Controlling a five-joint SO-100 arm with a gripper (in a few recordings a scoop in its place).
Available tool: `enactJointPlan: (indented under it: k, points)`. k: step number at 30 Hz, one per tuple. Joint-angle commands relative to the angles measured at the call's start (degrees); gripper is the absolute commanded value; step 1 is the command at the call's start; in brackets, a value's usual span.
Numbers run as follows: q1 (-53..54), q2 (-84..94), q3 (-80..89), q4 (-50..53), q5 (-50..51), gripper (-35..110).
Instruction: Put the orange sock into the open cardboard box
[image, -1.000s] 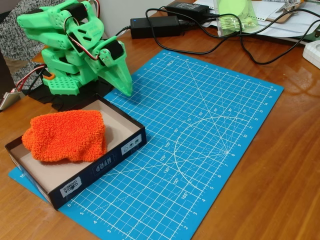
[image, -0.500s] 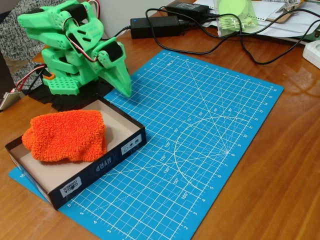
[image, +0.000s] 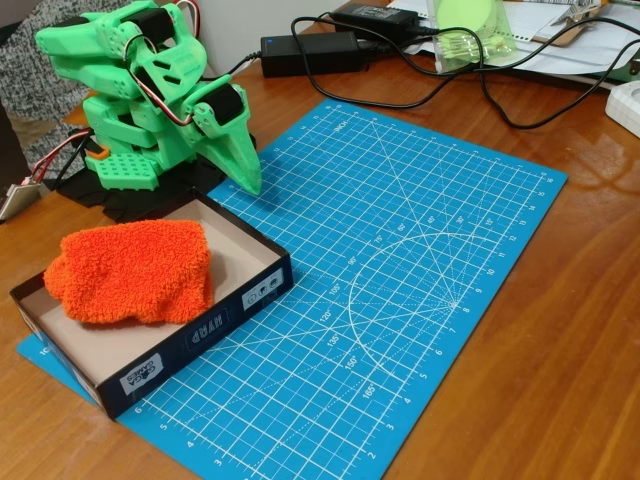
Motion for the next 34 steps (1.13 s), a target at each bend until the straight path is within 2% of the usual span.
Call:
enactJointPlan:
  k: [1, 34]
  points:
    - [0.26, 1.23, -0.53, 0.35, 0.09, 0]
    - [1.05, 1.14, -0.53, 0.35, 1.32, 0]
